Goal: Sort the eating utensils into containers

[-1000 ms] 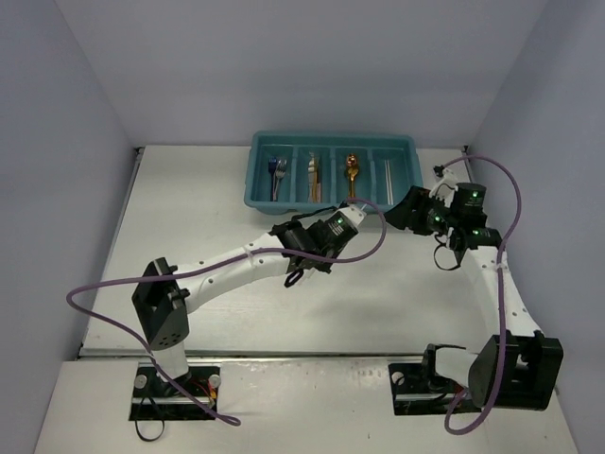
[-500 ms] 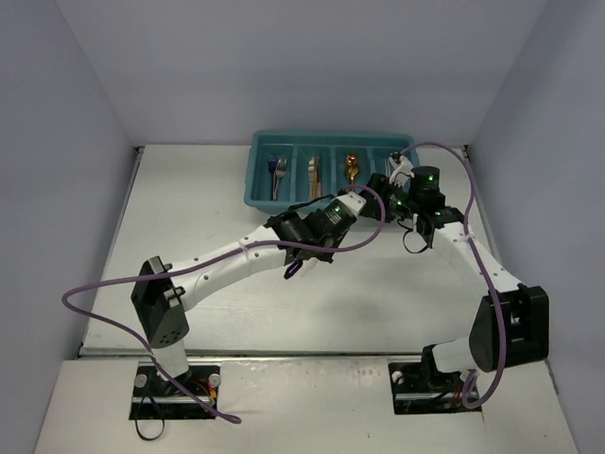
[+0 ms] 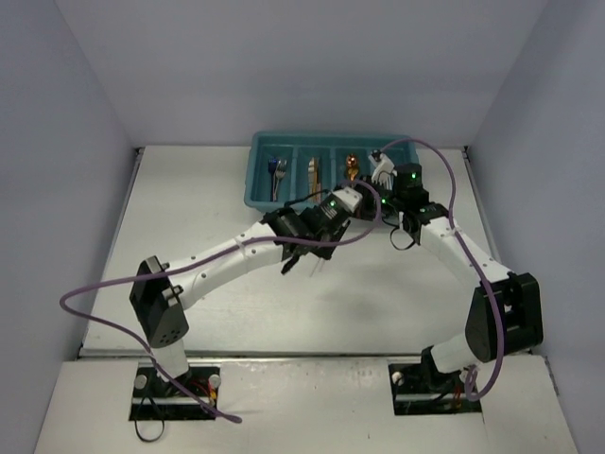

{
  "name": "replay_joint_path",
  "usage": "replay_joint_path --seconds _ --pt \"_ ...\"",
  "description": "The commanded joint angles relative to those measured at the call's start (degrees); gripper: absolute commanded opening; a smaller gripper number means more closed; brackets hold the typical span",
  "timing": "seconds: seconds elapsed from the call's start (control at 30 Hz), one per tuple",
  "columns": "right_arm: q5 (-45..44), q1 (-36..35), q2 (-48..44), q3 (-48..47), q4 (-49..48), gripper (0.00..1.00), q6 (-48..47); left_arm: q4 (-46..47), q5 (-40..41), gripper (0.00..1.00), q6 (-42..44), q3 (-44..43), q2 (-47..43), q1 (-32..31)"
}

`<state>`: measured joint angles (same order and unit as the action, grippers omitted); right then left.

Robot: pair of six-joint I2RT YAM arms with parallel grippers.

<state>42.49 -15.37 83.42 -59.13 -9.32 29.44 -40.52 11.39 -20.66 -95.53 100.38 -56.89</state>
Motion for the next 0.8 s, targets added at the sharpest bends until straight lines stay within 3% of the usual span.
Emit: replay_joint_path --seconds 0.0,0.03,0.3,0.5,0.77 --pt "1.07 -0.31 -1.95 -1.08 -3.96 0.0 -2.82 1.14 -2.69 0.49 -0.43 -0.76 -4.17 3.41" --pt "0.88 -0.35 -2.33 -0.97 -3.95 0.0 -3.95 1.16 -3.77 0.67 -0.41 0.14 -4.79 4.44" --pt "-4.04 -0.13 -1.08 -6.6 -1.5 0.0 -17.36 4.13 -30.74 0.86 9.84 11.5 -16.35 17.04" --pt "-8.74 -1.59 -1.59 -14.16 3.42 0.0 -29.34 5.89 -37.31 0.9 14.33 17.65 -26.1 27.87" --pt "-17.34 -8.38 -11.1 -6.12 4.3 0.0 -44.83 6.0 -36.42 0.91 12.81 21.09 -28.72 36.65"
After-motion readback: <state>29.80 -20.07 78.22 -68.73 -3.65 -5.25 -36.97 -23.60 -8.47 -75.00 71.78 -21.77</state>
